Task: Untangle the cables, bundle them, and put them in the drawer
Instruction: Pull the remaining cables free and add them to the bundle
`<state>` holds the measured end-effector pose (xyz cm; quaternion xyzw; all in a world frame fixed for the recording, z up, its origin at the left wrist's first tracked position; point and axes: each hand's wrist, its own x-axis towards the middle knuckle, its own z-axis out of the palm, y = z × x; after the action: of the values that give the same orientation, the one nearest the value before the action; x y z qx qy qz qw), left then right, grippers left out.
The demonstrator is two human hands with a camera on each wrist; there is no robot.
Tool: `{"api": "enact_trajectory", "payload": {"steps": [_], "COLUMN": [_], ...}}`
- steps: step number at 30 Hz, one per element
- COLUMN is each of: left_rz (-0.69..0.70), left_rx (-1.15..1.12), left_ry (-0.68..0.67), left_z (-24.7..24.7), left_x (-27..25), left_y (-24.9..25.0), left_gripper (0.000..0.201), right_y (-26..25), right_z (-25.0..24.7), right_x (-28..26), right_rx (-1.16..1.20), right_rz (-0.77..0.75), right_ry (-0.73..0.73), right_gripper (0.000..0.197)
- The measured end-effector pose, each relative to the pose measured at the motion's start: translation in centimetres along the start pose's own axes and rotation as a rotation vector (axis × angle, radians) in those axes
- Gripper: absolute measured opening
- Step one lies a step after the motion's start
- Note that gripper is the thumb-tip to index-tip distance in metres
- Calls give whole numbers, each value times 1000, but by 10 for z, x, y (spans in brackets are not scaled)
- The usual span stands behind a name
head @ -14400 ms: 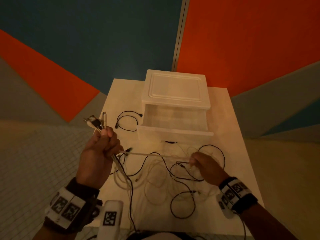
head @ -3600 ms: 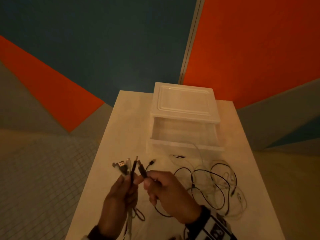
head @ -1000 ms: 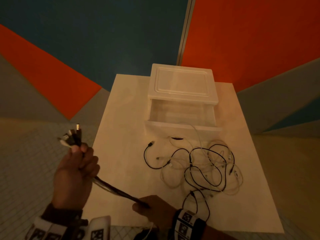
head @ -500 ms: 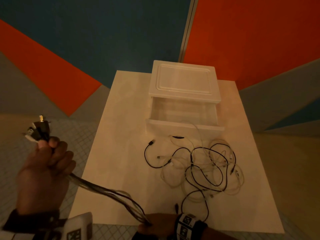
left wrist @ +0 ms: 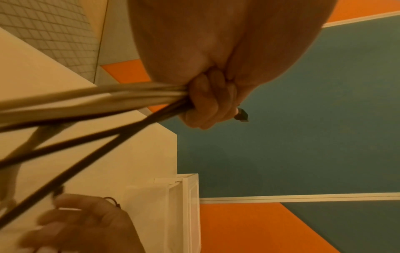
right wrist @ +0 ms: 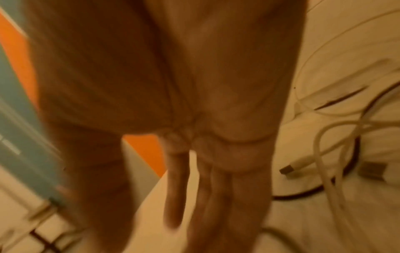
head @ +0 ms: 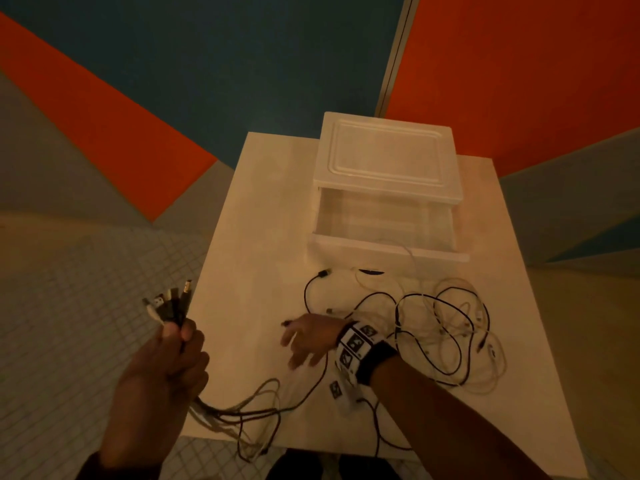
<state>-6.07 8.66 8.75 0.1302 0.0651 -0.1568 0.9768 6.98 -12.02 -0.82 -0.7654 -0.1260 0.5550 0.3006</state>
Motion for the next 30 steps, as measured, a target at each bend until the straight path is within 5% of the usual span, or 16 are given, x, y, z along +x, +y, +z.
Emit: {"api": "enact_trajectory", "payload": {"steps": [3, 6, 11, 14, 18, 19, 21, 24, 30], "left_rz": [-19, -20, -4, 132, 223, 226, 215, 193, 155], "left_rx": [-30, -46, -40, 108, 534, 537, 515, 503, 548], "left_ry": [50, 52, 108, 169, 454, 465, 476, 449, 464], "left_z": [3, 2, -7, 3, 20, 20, 18, 20, 18], "left_x": [-8, -13, -13, -2, -5, -4, -3, -3, 4], "left_y": [5, 6, 15, 11, 7, 6, 5, 3, -7], "left_gripper": [58, 59, 56, 33, 46, 49, 53, 53, 51], "right_y": [2, 5, 15, 13, 9, 6, 0, -4, -1], "right_z": [-5, 7, 59, 85, 83, 80, 69, 39, 2], "right_x": [11, 14, 8, -5, -9, -6, 5, 22, 53], "right_rx": [-203, -344, -506, -445, -241, -253, -366, -339, -323], "right_rz": [-28, -21, -47, -60, -7, -15, -60, 9, 267], "right_ry": [420, 554, 159, -237, -525, -441, -8, 464, 666], "right_gripper": [28, 33, 42, 33, 49, 41, 27, 37, 62]}}
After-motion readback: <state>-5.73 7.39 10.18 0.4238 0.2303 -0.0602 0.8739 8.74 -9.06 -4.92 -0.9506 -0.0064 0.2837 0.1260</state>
